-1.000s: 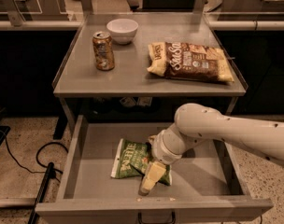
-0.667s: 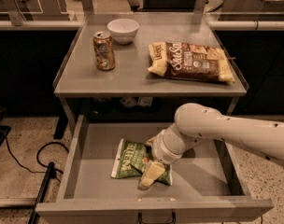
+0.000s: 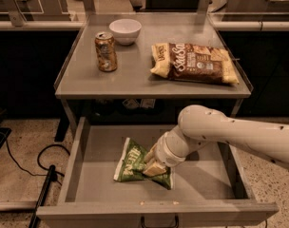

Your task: Pick green jalapeno chip bag from top drawer and place on counter

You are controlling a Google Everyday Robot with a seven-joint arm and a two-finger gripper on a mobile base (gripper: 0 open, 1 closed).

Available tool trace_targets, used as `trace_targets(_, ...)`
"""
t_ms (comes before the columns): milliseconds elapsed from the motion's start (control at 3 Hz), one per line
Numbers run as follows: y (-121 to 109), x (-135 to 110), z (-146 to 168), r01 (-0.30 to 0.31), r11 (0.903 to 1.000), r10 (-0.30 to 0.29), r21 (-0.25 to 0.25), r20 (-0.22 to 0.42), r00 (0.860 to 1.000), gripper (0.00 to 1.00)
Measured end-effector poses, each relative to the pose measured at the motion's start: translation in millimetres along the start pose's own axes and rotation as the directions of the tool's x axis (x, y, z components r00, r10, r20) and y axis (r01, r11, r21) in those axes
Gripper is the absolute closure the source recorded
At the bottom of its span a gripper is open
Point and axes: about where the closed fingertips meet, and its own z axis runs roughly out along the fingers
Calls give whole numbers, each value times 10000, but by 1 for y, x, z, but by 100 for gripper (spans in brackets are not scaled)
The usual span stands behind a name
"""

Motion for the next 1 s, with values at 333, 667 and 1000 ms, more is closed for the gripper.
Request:
trace_targets(333, 0, 0, 0, 0, 10000, 0, 0, 0, 10000, 89)
trace_targets(667, 0, 0, 0, 0, 10000, 0, 0, 0, 10000, 100)
trace_targets(1000, -5, -1, -6, -333, 9994, 332, 36, 207, 9992, 100)
